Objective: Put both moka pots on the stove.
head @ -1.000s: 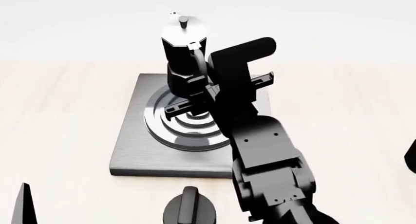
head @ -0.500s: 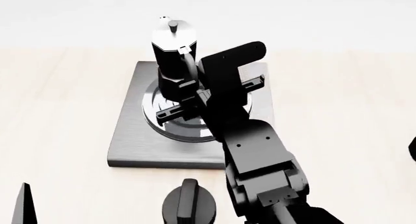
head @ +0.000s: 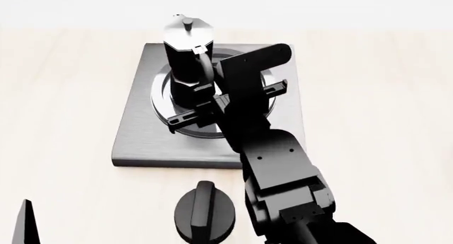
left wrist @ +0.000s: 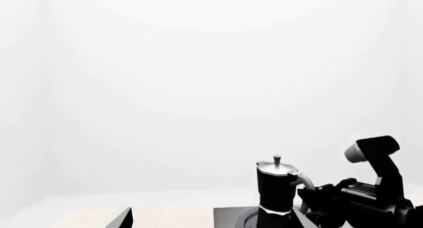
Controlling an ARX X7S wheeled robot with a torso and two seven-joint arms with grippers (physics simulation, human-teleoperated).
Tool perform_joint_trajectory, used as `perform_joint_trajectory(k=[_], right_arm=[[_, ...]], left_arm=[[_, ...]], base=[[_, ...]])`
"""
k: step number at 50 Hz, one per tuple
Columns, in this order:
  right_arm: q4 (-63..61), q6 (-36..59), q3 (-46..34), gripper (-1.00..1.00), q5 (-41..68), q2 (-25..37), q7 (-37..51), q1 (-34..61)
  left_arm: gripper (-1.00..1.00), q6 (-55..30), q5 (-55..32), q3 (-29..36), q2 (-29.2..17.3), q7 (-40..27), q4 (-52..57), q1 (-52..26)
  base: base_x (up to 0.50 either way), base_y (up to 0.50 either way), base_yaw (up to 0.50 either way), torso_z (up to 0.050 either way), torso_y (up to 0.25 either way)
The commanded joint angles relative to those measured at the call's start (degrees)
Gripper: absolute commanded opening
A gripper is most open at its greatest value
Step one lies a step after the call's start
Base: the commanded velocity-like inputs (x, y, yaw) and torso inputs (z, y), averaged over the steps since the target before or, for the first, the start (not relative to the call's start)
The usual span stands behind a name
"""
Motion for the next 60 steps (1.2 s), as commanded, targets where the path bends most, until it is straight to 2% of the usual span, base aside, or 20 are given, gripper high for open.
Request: perform_joint_trajectory(k=[1, 3, 4, 18, 21, 22, 27, 29, 31, 35, 41, 45, 49, 52, 55, 60], right_arm=[[0.2, -0.4, -3.4, -1.0, 1.9, -0.2, -0.4, -0.6], [0.2, -0.1, -3.5, -1.0, 2.5, -0.2, -0.4, -0.5], [0.2, -0.2, -3.5, 1.0, 2.6, -0.2, -0.1, -0.4], [0.0, -1.7, -4.5, 1.0, 3.1, -0.1, 0.0, -0.3], [-12.9, -2.3, -5.7, 1.0, 1.6, 6.3, 6.6, -0.2], [-21.5, -1.6, -6.3, 1.0, 1.2, 11.2, 11.1, 0.0], [-46.5, -3.0, -7.8, 1.0, -2.2, 23.4, 23.4, -0.5], [-52.3, -2.9, -9.2, 1.0, -5.8, 26.7, 29.1, -0.4], [-55.4, -2.7, -9.4, 1.0, -5.6, 28.5, 29.8, -0.5], [-63.9, -2.6, -10.4, 1.0, -10.8, 34.3, 38.8, 0.0], [-74.0, -1.2, -11.6, 1.0, -18.0, 41.8, 46.8, 1.5], [-79.0, 1.0, -13.1, 1.0, -19.8, 46.9, 47.0, 2.6], [-82.4, -0.5, -12.7, 1.0, -16.1, 51.8, 44.1, 2.3], [-84.9, 2.8, -14.0, 1.0, -16.2, 55.0, 42.6, 4.0], [-88.0, 2.6, -14.5, 1.0, -14.0, 59.4, 36.5, 4.9], [-90.4, 3.1, -14.5, 1.0, -12.6, 64.8, 31.6, 6.5]], left_arm=[[1.0, 0.5, -0.2, 0.1, -0.1, -0.2, 0.0, 0.1], [1.0, 0.5, -0.2, 0.1, -0.1, -0.2, 0.1, 0.1], [1.0, 0.5, -0.2, 0.1, -0.1, -0.2, 0.0, 0.1], [1.0, 0.5, -0.4, 0.1, -0.3, -0.4, -0.1, -0.1], [1.0, 0.4, -0.4, 0.2, -0.4, -0.5, 0.0, -0.1], [1.0, 0.4, -0.5, 0.1, -0.4, -0.5, -0.1, -0.1], [1.0, 0.2, -0.3, 0.4, -0.4, -0.6, -0.2, -0.2], [1.0, 0.1, -0.2, 0.5, -0.4, -0.6, -0.1, -0.2], [1.0, 0.1, -0.2, 0.5, -0.5, -0.6, -0.1, -0.2], [1.0, 0.1, -0.2, 0.7, -0.5, -0.5, -0.4, -0.4], [1.0, 0.6, -0.1, 0.7, -0.5, -0.6, -0.7, -0.4], [1.0, 0.9, 0.0, 0.8, -0.6, -0.7, -0.7, -0.2], [1.0, 0.6, 0.1, 0.8, -0.7, -0.8, -0.3, -0.1], [1.0, 0.5, 0.5, 1.1, -0.7, -0.8, -0.2, -0.1], [1.0, 0.3, 0.6, 1.2, -0.7, -0.9, 0.0, -0.1], [1.0, 0.0, 0.8, 1.6, -0.7, -0.9, 0.2, -0.2]], base=[[0.0, 0.0, 0.0, 0.0, 0.0], [-0.01, 0.0, 0.0, 0.0, 0.0], [0.0, 0.0, 0.0, 0.0, 0.0], [0.0, 0.0, 0.0, 0.0, 0.0], [0.0, 0.0, 0.0, 0.0, 0.0], [0.0, 0.0, 0.0, 0.0, 0.0], [0.0, 0.0, 0.0, 0.0, 0.0], [0.0, 0.0, 0.0, 0.0, 0.0], [0.0, 0.0, 0.0, 0.0, 0.0], [0.0, 0.0, 0.0, 0.0, 0.0], [0.0, 0.0, 0.0, 0.0, 0.0], [0.0, 0.0, 0.0, 0.0, 0.0], [0.0, 0.0, 0.0, 0.0, 0.0], [0.0, 0.0, 0.0, 0.0, 0.0], [0.0, 0.0, 0.0, 0.0, 0.0], [0.0, 0.0, 0.0, 0.0, 0.0]])
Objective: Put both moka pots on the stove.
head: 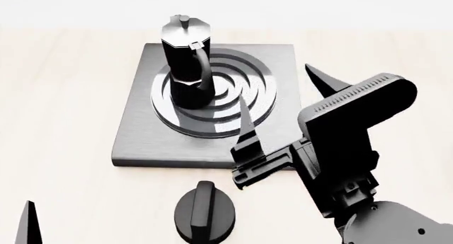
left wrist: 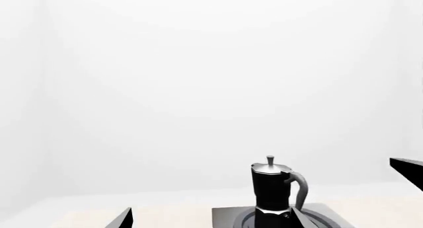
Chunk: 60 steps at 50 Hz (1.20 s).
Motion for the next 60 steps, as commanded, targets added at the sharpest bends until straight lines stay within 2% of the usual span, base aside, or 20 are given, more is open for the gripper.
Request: perform_joint_trajectory(k=[1, 14, 28, 42, 60], right_arm=[[-10.9, 2.0, -1.5, 1.0, 1.9, 14.6, -7.8, 3.2], [-14.5, 5.0, -2.4, 1.0, 4.0, 26.2, -14.7, 4.3], [-14.2, 6.8, -1.5, 1.0, 8.0, 34.9, -18.5, 5.5], [-6.1, 6.1, -0.7, 1.0, 12.7, 37.2, -18.0, 5.8], [3.8, 10.4, 0.8, 1.0, 16.2, 35.6, -19.7, 6.9]], left_arm=[[1.0, -0.4, 0.4, 0.5, -0.1, -0.2, 0.5, 0.0], [1.0, -0.3, 1.1, 1.2, -0.1, -0.2, -0.1, -0.2], [1.0, -0.5, 1.3, 1.7, 0.0, -0.4, -0.1, -0.4], [1.0, 0.3, 0.9, 1.6, -0.2, -0.6, -0.7, -0.3], [1.0, 0.7, 1.0, 2.1, -0.2, -0.7, -1.2, -0.5]], base=[[0.0, 0.0, 0.0, 0.0, 0.0], [0.0, 0.0, 0.0, 0.0, 0.0], [0.0, 0.0, 0.0, 0.0, 0.0], [0.0, 0.0, 0.0, 0.0, 0.0], [0.0, 0.0, 0.0, 0.0, 0.0]])
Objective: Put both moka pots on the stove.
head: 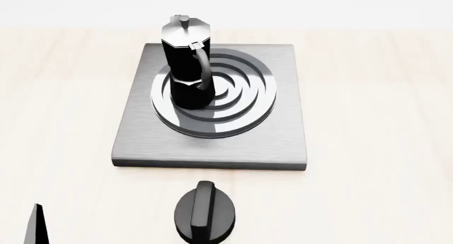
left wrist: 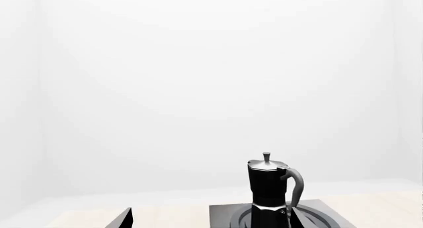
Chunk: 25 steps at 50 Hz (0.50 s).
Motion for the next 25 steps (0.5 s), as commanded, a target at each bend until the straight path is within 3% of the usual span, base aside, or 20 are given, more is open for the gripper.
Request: perform_joint_trajectory(k=[1, 25], right_arm=[[4.8, 3.5, 1.2, 1.0, 2.6, 0.0, -1.0, 1.0], [16.9, 13.7, 3.7, 1.0, 5.2, -7.5, -3.6, 4.5]], left_arm=[[1.0, 0.2, 0.1, 0.4, 0.0, -0.1, -0.4, -0.2], [1.0, 0.0, -0.2, 0.3, -0.2, -0.6, -0.4, -0.4]], base=[[0.0, 0.0, 0.0, 0.0, 0.0], [0.0, 0.0, 0.0, 0.0, 0.0]])
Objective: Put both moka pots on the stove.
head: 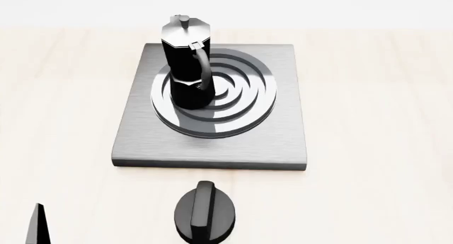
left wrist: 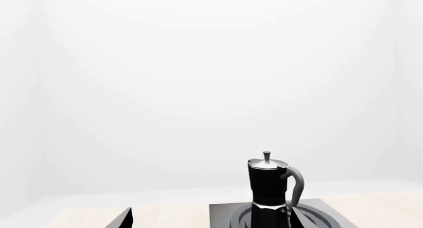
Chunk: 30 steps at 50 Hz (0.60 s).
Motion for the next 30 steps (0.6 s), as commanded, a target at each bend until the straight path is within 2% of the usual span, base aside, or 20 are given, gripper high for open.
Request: perform_joint_trajectory(k=[1, 14, 30], right_arm=[[6.2, 4.0, 0.9, 1.0, 1.0, -3.3, -1.7, 1.3], [12.1, 10.5, 1.2, 1.0, 0.7, -7.2, -2.2, 3.4], [21.5, 11.7, 0.2, 1.0, 0.4, -12.3, -4.3, 1.6]], left_arm=[[1.0, -0.1, -0.1, 0.0, -0.1, -0.2, 0.0, -0.1], [1.0, 0.0, -0.1, 0.2, -0.2, -0.4, -0.3, -0.3], [1.0, 1.3, -0.1, 0.3, -0.3, -0.4, -1.7, -0.3]], base=[[0.0, 0.0, 0.0, 0.0, 0.0], [0.0, 0.0, 0.0, 0.0, 0.0], [0.0, 0.0, 0.0, 0.0, 0.0]])
